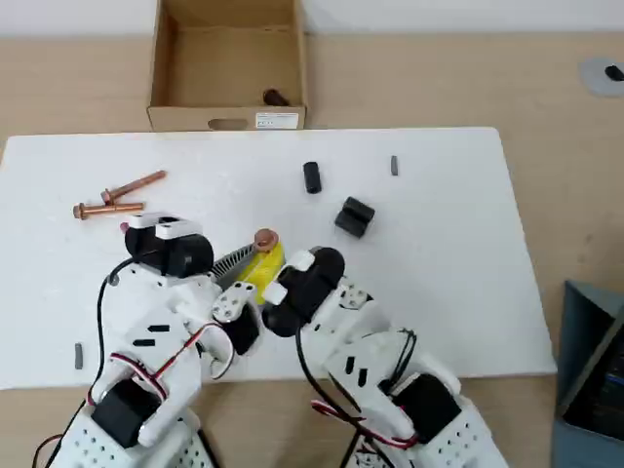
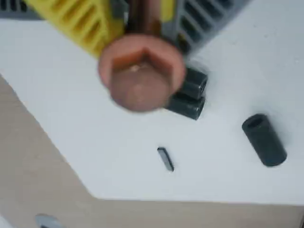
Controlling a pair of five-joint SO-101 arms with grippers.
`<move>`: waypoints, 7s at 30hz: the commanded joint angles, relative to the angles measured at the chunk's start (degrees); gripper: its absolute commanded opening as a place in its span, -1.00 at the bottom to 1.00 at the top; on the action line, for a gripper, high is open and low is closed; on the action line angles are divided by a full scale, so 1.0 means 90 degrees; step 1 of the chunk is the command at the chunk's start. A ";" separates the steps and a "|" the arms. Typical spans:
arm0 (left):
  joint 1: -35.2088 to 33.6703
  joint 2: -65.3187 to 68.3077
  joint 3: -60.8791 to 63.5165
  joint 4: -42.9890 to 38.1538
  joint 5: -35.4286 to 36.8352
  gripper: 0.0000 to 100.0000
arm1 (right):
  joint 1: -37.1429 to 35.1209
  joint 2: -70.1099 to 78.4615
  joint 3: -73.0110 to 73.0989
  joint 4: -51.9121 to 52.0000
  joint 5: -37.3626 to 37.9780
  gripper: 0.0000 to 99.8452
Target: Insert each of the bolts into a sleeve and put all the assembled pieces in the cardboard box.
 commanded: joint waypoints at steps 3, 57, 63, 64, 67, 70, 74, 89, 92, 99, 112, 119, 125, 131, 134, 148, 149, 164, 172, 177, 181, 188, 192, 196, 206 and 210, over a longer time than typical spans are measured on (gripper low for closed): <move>0.0420 0.0005 0.0352 0.0293 0.0010 -1.00 | -0.0122 -0.1050 -0.0513 -0.0166 0.0059 -0.98; -0.4181 0.0005 -0.0449 0.1436 -0.1231 -1.00 | 0.1451 -0.0396 -0.0571 -0.0176 -0.0459 -0.98; -0.4894 0.0005 0.0645 0.1455 -0.1827 -1.00 | 0.1519 0.0806 -0.1871 -0.0195 -0.0469 -0.98; -0.4923 0.0005 0.0781 0.1436 -0.1846 -1.00 | 0.1538 0.1167 -0.2183 -0.0195 -0.0469 -0.98; -0.4943 0.0005 0.1065 0.1426 -0.1875 -1.00 | 0.1538 0.2427 -0.3121 -0.0205 -0.0469 -0.98; -0.4943 0.0005 0.1231 0.1426 -0.1875 -1.00 | 0.1548 0.3678 -0.3990 -0.0352 -0.0469 -0.98; -0.4894 0.0005 0.1260 0.1426 -0.1875 -1.00 | 0.1548 0.5260 -0.4987 -0.0967 -0.0430 -0.98; -0.4894 0.0005 0.1250 0.1436 -0.1875 -1.00 | 0.1548 1.1033 -0.9167 -0.2813 0.0479 -0.98; -0.4894 0.0005 0.1250 0.1446 -0.1875 -1.00 | 0.1558 1.2078 -1.0164 -0.2813 0.0654 -0.98; -0.4894 0.0005 0.1241 0.1465 -0.1875 -1.00 | 0.1548 1.4315 -1.2508 -0.2813 0.1211 -0.98; -0.4894 0.0005 0.1241 0.1475 -0.1875 -1.00 | 0.1548 1.8154 -1.6757 -0.2735 0.2706 -0.84; -0.4894 0.0005 0.1241 0.1475 -0.1875 -1.00 | 0.1519 1.9033 -1.8193 -0.1875 0.2823 -0.70; -0.4894 0.0005 0.1241 0.1475 -0.1875 -1.00 | 0.1548 1.9248 -1.8926 -0.1280 0.2803 -0.72; -0.4894 0.0005 0.1241 0.1475 -0.1875 -1.00 | 0.1558 1.9238 -2.0088 0.0117 0.2803 -0.82; -0.4894 0.0005 0.1241 0.1475 -0.1875 -1.00 | 0.1568 1.9004 -2.0156 0.0850 0.2803 -0.91; -0.4894 0.0005 0.1241 0.1475 -0.1875 -1.00 | 0.1929 1.7206 -2.0147 0.4034 0.2686 -0.98; -0.4894 0.0005 0.1241 0.1475 -0.1875 -1.00 | 0.1939 1.7128 -2.0147 0.4278 0.2462 -0.98; -0.4894 0.0005 0.1241 0.1475 -0.1875 -1.00 | 0.2427 1.6503 -1.8965 0.5451 0.0156 -0.98; -0.4894 0.0005 0.1241 0.1475 -0.1875 -1.00 | 0.2457 1.6542 -1.7832 0.5441 -0.0449 -0.96; -0.4894 0.0005 0.1241 0.1475 -0.1875 -1.00 | 0.2496 1.6523 -1.7138 0.5441 -0.0811 -0.72; -0.4894 0.0005 0.1241 0.1475 -0.1875 -1.00 | 0.2457 1.6562 -1.6913 0.5421 -0.0928 -0.69; -0.4894 0.0005 0.1241 0.1475 -0.1875 -1.00 | 0.2457 1.6933 -1.6698 0.5402 -0.0928 -0.68; -0.4894 0.0005 0.1241 0.1475 -0.1875 -1.00 | 0.2388 1.7197 -1.6698 0.5402 -0.0928 -0.68; -0.4894 0.0005 0.1241 0.1475 -0.1875 -1.00 | 0.2379 1.7480 -1.6698 0.5314 -0.1035 -0.68; -0.4894 0.0005 0.1241 0.1475 -0.1875 -1.00 | 0.2369 1.7988 -1.6698 0.4816 -0.1114 -0.68; -0.4894 0.0005 0.1241 0.1475 -0.1875 -1.00 | 0.2369 1.8105 -1.6698 0.4669 -0.1114 -0.68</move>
